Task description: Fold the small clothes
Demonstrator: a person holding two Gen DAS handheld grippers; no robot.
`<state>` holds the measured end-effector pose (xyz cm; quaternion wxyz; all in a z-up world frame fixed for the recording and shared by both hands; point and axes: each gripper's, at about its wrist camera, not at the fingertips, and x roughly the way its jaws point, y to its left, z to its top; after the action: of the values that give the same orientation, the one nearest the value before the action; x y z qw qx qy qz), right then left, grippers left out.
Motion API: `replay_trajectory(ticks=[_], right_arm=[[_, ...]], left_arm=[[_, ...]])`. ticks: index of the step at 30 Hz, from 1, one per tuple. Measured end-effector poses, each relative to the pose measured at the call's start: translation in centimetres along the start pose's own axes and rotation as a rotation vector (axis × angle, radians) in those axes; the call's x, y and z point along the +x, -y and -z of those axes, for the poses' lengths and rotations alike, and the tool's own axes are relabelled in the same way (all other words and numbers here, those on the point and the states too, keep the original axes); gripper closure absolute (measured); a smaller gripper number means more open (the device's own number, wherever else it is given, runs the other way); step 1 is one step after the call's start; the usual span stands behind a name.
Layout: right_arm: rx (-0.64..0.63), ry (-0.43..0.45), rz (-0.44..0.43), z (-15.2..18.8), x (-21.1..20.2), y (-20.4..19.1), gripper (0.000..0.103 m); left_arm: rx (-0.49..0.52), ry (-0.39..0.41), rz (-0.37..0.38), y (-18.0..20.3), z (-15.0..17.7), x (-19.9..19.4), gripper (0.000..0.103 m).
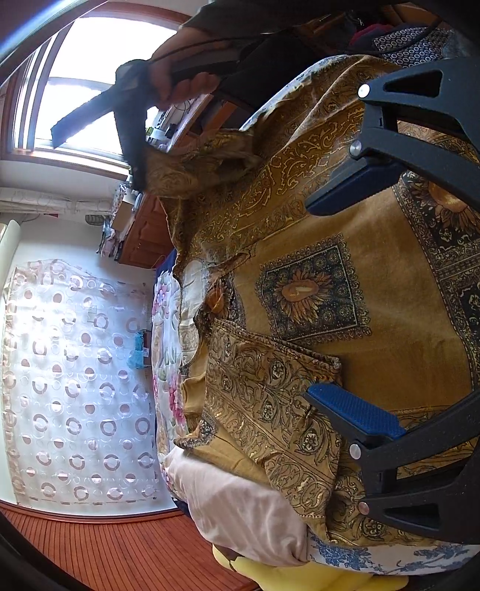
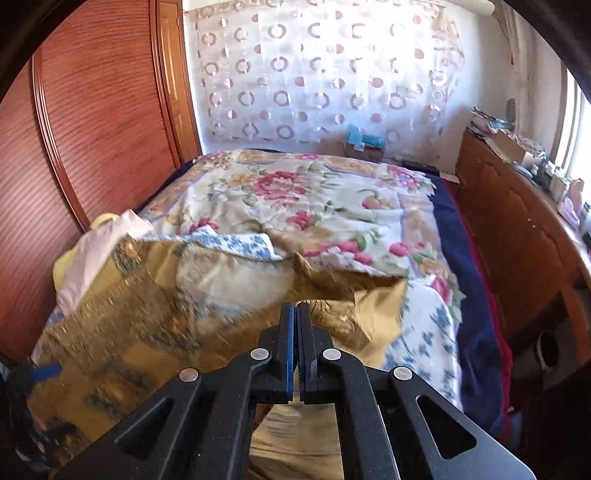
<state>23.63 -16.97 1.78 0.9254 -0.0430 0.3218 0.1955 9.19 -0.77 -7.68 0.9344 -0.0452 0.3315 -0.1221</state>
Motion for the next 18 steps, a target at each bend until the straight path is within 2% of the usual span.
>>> replay_trajectory(ticks=[3, 7, 9, 11, 14, 18], right_arm=[[-0.004, 0.01, -0.022, -0.7, 0.5, -1.1, 0.102], [0.027, -0.023, -0.114, -1.7, 2.6, -2.5, 0.102], [0.027, -0.052, -0.135, -2.1, 3.9, -2.8, 0.092], [-0.003, -0.031, -0.094, -2.0, 4.0, -3.1, 0.063], [-0.016, -0.008, -0.093, -1.3, 3.3, -2.4, 0.061], [-0.068, -0.037, -0.011, 1.2, 2.8, -1.0, 0.061]], left_arm=[[-0.008, -0.001, 0.0, -0.3, 0.1, 0.0, 0.01], [-0.016, -0.002, 0.0, -0.7, 0.2, 0.1, 0.01], [-0.018, -0.001, -0.003, -0.7, 0.1, 0.0, 0.01], [-0.019, 0.004, -0.007, -0.7, 0.1, -0.2, 0.01], [-0.023, 0.012, -0.01, -0.9, 0.1, -0.4, 0.01], [-0.044, 0.011, -0.017, -1.5, 0.0, -0.3, 0.01]])
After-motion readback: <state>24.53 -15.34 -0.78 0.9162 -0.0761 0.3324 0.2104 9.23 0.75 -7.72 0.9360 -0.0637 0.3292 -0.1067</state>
